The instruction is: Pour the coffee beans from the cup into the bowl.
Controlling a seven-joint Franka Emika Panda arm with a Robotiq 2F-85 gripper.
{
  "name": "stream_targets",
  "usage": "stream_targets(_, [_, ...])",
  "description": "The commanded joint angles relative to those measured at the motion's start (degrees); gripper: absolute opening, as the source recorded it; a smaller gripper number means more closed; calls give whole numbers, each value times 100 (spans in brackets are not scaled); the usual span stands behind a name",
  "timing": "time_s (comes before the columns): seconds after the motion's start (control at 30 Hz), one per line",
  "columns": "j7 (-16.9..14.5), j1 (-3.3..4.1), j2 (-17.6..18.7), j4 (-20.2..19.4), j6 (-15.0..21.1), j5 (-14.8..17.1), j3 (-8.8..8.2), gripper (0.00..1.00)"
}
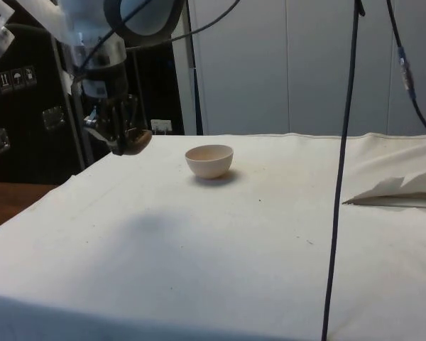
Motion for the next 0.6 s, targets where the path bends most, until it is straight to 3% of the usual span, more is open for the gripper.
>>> stream_targets(0.0, [-74,-57,-80,-74,-6,97,29,0])
stream_targets(0.13, [-103,-103,-195,-155,-46,132,17,0])
stream_targets(0.17, [-34,-57,-149,-103,-52,46,-17,0])
stream_targets(0.2, [-103,-109,-223,-178,-52,143,11,0])
stream_targets(0.4, [-155,-143,-407,-327,-74,235,-52,0])
stream_targets(0.43, [-86,-97,-367,-281,-86,149,-92,0])
stream_targets(0.47, [-155,-149,-430,-344,-80,246,-63,0])
stream_targets(0.57, [-172,-160,-504,-407,-86,281,-92,0])
